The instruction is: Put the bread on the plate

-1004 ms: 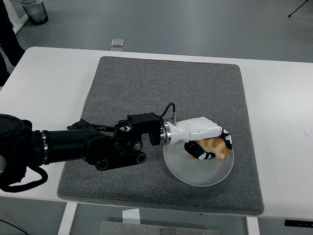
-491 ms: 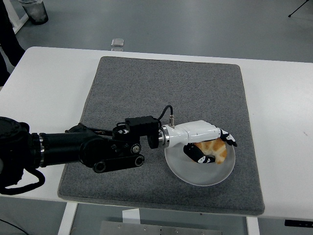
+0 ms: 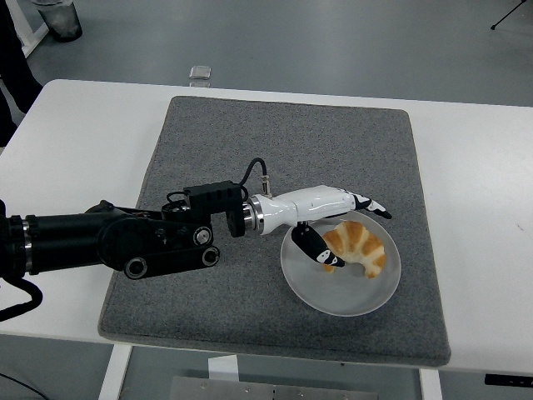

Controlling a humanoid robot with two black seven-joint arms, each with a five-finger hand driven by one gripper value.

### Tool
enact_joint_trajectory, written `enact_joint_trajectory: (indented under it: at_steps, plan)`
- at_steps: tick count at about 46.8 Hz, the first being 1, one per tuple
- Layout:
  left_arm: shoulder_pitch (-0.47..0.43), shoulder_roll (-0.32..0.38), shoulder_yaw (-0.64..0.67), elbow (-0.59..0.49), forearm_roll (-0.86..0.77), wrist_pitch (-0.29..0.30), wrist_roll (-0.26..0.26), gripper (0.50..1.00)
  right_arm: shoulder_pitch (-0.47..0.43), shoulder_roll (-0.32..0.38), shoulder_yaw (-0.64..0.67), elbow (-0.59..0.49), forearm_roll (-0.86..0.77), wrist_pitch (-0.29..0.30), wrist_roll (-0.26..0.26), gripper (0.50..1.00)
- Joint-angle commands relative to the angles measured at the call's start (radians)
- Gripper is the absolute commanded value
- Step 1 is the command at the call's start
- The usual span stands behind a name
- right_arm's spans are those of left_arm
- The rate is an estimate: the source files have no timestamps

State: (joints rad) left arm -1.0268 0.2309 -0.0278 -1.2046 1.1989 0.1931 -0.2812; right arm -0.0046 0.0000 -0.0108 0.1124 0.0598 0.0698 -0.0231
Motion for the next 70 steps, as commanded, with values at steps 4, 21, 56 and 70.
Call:
enact_joint_trajectory:
  at_steps: [4, 21, 56, 70]
  plan:
    - [-0.006, 0.008, -0.052, 0.005, -0.154, -0.034, 0.0, 0.962, 0.0, 0.0, 0.0, 0.0, 0.0, -0.001, 0.0, 0.952]
    - [-0.056, 0.022, -0.144, 0.086, -0.338, -0.064, 0.0, 0.992, 0.0, 0.0, 0.0, 0.0, 0.0, -0.001, 0.0, 0.954]
    - [-0.07, 0.065, -0.33, 0.322, -0.878, -0.195, 0.011, 0.994, 0.0, 0.0, 0.0, 0.0, 0.0, 0.001, 0.0, 0.952]
    - [-0.088, 0.105, -0.357, 0.479, -1.097, -0.284, 0.013, 0.994, 0.0, 0.0, 0.0, 0.0, 0.0, -0.001, -0.001, 0.952]
